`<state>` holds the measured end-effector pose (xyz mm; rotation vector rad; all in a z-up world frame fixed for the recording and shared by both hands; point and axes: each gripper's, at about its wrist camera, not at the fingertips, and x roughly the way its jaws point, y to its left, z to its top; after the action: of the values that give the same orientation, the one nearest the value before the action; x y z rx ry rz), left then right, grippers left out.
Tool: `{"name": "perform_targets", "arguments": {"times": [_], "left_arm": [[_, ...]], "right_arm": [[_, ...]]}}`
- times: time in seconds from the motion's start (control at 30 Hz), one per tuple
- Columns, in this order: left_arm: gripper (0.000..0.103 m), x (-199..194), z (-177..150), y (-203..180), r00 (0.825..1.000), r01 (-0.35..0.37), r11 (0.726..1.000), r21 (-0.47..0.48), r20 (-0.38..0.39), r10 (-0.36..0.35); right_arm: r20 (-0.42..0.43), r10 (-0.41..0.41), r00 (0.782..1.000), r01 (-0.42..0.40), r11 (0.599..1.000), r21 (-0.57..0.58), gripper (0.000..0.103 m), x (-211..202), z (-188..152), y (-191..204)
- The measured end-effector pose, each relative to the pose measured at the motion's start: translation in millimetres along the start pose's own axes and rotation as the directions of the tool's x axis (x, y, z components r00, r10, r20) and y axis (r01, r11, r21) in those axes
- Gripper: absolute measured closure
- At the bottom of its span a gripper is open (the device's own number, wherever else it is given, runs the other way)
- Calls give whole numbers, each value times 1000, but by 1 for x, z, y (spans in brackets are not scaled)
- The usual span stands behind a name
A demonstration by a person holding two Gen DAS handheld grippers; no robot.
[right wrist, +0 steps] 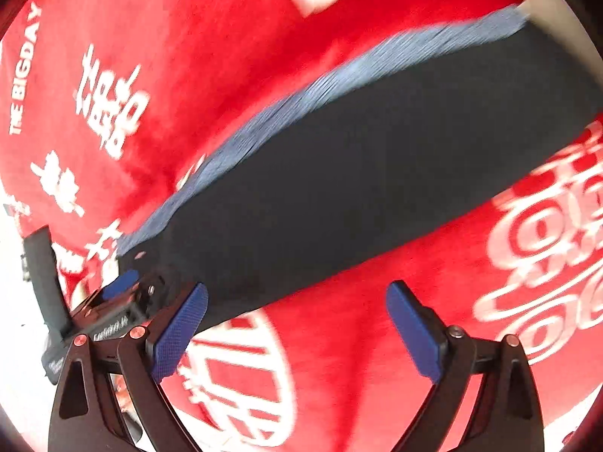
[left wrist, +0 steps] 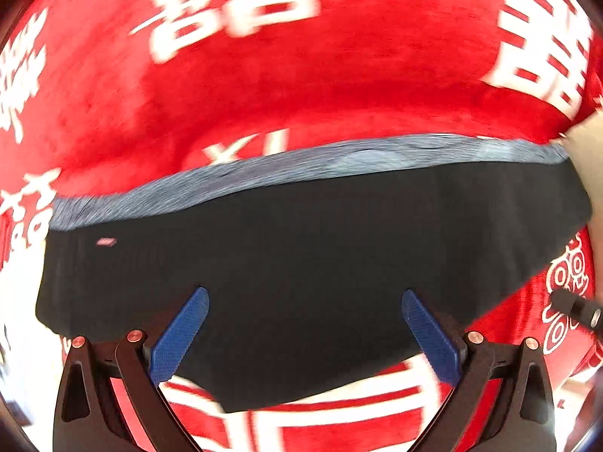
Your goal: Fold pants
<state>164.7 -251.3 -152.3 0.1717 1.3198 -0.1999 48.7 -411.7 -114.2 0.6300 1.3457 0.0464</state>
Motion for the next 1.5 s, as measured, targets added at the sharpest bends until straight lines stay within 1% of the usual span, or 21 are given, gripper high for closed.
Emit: {"name": "perform_targets", "arguments": {"times": [0.07,0.1,0.23,0.33,0.4,0.47,0.53,0.57,0.63,0.73,0.77,0.83,0.87,0.93,1.0,1.03,1.13,1.23,1.4,1.43,1.5], "left_arm": [[0,1,3,-26,1000,5,1000,22,2,-5],[0,3,4,-34,1000,9,1000,27,1,-9],[0,17,8,-63,1000,-15,999,37,-12,15],[0,36,7,-69,998,-37,999,18,-56,38],[0,46,3,-72,996,-46,999,1,-79,46],[0,49,1,-71,996,-46,999,-18,-72,45],[0,51,0,-68,997,-41,999,-33,-72,38],[0,52,0,-67,997,-37,999,-39,-74,34],[0,54,1,-65,997,-33,998,-52,-78,29],[0,54,3,-67,996,-50,998,-43,-74,47],[0,53,2,-68,996,-59,998,-36,-70,56],[0,54,1,-69,996,-65,997,-35,-70,62],[0,54,1,-69,996,-61,997,-43,-73,58],[0,56,1,-66,995,-51,997,-62,-84,46],[0,56,1,-64,995,-55,996,-69,-89,48],[0,57,2,-63,994,-61,996,-67,-90,55],[0,50,5,-67,991,-91,994,-65,-99,84],[0,38,11,-78,995,-56,995,-80,-91,49],[0,23,17,-112,999,-40,999,-19,-37,39],[0,23,18,-120,999,-31,1000,-5,-34,31],[0,21,20,-131,999,-23,1000,16,-29,23]], "right_arm": [[74,-56,996,55,998,10,6,-19,12,-15],[118,-107,987,105,994,25,6,-30,21,-26],[201,-227,953,217,974,68,6,-46,55,-63],[204,-267,942,258,964,69,6,-40,77,-91],[194,-351,916,346,936,61,6,-33,88,-111],[175,-417,892,411,909,71,6,-28,99,-134],[166,-451,877,432,891,138,6,-35,106,-156],[174,-426,888,397,900,181,6,-46,107,-166],[186,-367,911,331,922,200,6,-58,104,-169],[172,-272,947,249,958,143,6,-68,87,-156],[162,-222,961,202,970,132,6,-68,79,-151],[144,-131,981,110,983,148,6,-67,64,-146],[137,-96,986,73,984,161,6,-65,59,-145],[135,8,991,-37,977,211,6,-60,45,-147],[179,93,979,-138,955,261,6,-56,36,-150],[200,109,974,-162,948,274,6,-55,35,-154],[267,123,956,-204,932,301,6,-54,31,-158],[331,129,935,-246,907,340,6,-53,35,-171],[401,161,902,-337,843,418,6,-47,36,-198],[420,166,892,-353,836,420,6,-46,35,-201],[451,166,877,-367,837,405,6,-47,39,-199]]}}
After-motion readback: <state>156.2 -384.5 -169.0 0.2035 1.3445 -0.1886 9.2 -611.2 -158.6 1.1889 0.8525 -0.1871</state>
